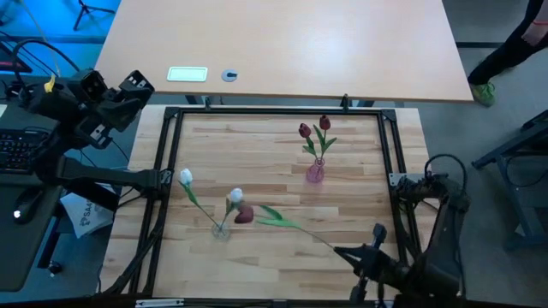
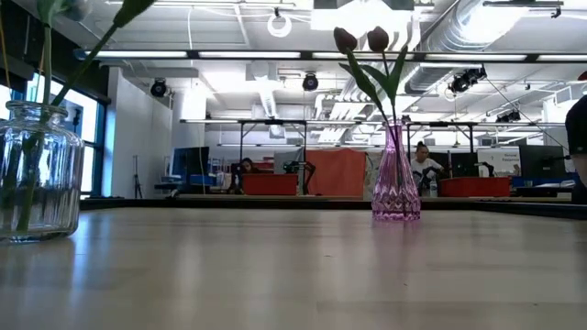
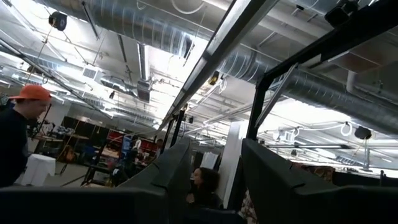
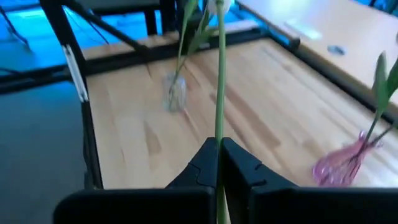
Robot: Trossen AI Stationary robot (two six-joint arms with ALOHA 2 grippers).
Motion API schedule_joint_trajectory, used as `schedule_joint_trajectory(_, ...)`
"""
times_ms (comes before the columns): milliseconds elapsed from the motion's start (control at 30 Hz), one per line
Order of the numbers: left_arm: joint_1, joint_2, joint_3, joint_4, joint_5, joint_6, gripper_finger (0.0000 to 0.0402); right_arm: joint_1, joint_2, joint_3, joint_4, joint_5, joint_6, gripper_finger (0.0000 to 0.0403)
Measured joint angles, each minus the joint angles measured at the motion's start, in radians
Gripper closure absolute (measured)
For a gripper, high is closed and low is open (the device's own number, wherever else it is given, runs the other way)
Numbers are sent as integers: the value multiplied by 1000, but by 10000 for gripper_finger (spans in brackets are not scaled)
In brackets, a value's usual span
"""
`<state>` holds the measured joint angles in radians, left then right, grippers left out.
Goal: Sort flowers into vase by color
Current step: Put the red flower into the purple vase
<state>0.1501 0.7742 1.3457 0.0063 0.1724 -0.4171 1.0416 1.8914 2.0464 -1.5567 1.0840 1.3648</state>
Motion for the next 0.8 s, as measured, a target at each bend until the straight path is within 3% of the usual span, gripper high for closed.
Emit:
schedule_joint_trajectory(133,0,1,0,0,0,11,271,-8,-55,0,3,122,-85,403)
schedule_joint_trajectory(267,-2,22,0,-7,9,132,271,-56,-101,0,4,284,-146,403)
schedule_joint_trajectory(467,-49,141,-8,-44,53,257,270,-168,-133,0,5,448,-201,403)
schedule_joint_trajectory(667,-111,304,-20,-96,83,309,256,-268,-134,0,97,425,-223,403)
schedule_joint_trajectory(800,-127,341,-19,-172,90,351,236,-286,-138,0,344,385,-483,403)
